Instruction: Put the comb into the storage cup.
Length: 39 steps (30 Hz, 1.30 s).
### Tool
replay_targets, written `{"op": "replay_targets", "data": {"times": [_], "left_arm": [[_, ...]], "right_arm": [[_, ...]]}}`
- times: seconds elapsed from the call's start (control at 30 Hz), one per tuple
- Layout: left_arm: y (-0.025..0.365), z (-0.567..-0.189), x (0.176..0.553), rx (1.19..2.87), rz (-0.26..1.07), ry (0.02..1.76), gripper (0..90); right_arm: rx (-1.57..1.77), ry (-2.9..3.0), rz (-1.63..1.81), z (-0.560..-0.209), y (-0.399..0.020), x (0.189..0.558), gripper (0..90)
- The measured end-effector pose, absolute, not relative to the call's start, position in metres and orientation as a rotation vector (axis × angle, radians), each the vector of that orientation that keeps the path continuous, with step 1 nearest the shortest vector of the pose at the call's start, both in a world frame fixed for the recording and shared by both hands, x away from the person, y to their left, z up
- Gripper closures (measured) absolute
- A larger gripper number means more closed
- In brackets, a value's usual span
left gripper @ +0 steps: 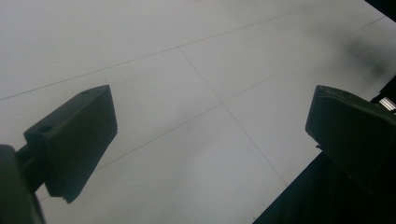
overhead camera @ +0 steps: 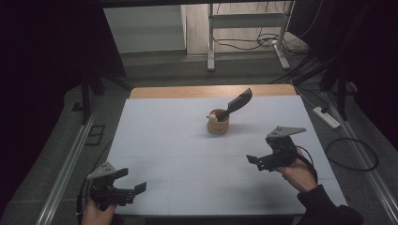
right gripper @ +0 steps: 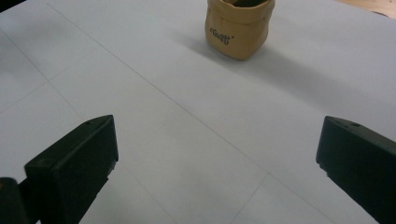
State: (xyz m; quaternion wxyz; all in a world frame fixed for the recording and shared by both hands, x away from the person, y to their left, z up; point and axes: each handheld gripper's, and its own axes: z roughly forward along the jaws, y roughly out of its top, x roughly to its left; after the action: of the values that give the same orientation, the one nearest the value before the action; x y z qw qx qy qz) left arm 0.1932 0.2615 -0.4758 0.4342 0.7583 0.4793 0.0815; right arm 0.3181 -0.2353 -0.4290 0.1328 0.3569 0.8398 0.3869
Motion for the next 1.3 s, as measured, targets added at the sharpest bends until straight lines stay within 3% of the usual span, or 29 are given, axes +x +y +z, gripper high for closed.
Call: {"op": "replay_targets", "data": {"times": [1.3], "left_arm": [[0.262, -0.476, 0.193, 1.882, 0.207, 1.199, 2.4]], "right_arm": [[1.176, 2.339, 1.019, -0.448, -0.308, 0.265, 0.0]]}}
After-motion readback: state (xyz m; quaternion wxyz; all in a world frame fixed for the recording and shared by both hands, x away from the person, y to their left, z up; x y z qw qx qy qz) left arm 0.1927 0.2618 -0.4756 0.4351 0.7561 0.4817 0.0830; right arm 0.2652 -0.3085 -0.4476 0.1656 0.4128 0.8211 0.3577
